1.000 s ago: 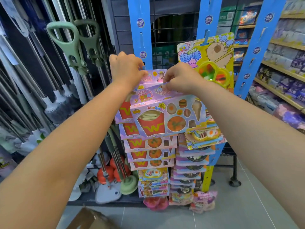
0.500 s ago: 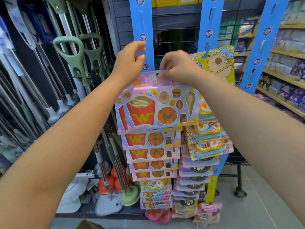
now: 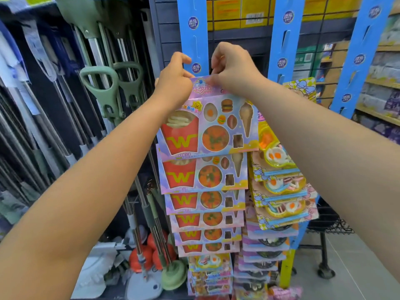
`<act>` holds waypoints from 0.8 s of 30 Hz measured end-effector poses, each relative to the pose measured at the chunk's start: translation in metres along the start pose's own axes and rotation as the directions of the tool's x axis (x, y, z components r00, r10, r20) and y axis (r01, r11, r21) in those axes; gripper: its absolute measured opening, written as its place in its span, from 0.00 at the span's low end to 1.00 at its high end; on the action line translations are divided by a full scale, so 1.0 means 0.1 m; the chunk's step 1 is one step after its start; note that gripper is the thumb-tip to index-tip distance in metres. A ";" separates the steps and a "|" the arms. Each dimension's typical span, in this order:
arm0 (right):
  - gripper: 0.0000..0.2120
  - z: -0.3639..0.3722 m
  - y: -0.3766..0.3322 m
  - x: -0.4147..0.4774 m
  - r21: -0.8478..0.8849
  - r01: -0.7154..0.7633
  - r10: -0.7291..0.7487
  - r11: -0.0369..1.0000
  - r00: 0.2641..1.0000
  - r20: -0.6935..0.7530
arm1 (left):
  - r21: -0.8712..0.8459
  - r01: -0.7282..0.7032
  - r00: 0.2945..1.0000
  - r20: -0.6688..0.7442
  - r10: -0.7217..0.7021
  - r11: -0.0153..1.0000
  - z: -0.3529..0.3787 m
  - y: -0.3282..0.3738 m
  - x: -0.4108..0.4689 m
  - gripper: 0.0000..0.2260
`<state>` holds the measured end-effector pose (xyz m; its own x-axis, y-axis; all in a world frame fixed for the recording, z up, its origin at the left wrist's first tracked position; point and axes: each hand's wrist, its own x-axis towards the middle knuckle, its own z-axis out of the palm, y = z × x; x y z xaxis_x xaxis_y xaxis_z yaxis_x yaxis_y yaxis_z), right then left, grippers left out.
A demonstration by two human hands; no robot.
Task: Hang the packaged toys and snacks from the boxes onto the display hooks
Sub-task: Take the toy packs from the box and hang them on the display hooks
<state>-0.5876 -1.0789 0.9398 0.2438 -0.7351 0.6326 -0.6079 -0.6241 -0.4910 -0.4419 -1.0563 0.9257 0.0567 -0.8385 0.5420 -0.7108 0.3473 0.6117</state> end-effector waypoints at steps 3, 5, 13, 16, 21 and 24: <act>0.18 0.03 -0.01 0.05 -0.031 -0.020 0.019 0.999 1.000 -0.013 | 0.046 -0.005 0.999 0.032 0.004 0.999 -0.02 0.04 0.02 0.22; 0.19 0.05 -0.02 0.08 -0.046 -0.041 0.040 0.998 0.999 -0.020 | 0.070 -0.005 1.000 0.029 0.003 0.998 -0.01 0.04 0.02 0.21; 0.16 0.18 -0.09 0.12 -0.172 -0.127 0.103 0.977 0.985 -0.139 | 0.296 -0.049 0.999 0.008 0.049 0.954 -0.03 0.04 0.05 0.17; 0.10 0.23 -0.11 0.09 -0.226 -0.129 0.096 0.966 0.984 -0.149 | 0.277 -0.050 0.999 0.006 0.050 0.960 -0.03 0.02 0.02 0.17; 0.14 0.25 -0.15 0.01 -0.270 -0.138 0.098 0.953 0.983 -0.155 | 0.206 -0.141 0.944 -0.267 0.194 0.968 0.16 -0.13 -0.20 0.17; 0.13 0.23 -0.15 -0.02 -0.344 -0.131 0.092 0.930 0.988 -0.127 | 0.269 -0.108 0.912 -0.357 0.204 0.957 0.20 -0.18 -0.28 0.18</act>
<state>-0.5616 -1.0737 0.9326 0.0892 -0.7500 0.6554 -0.8573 -0.3928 -0.3328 -0.4448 -1.0475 0.8880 0.1570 -0.5439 0.8243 -0.8752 0.3101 0.3713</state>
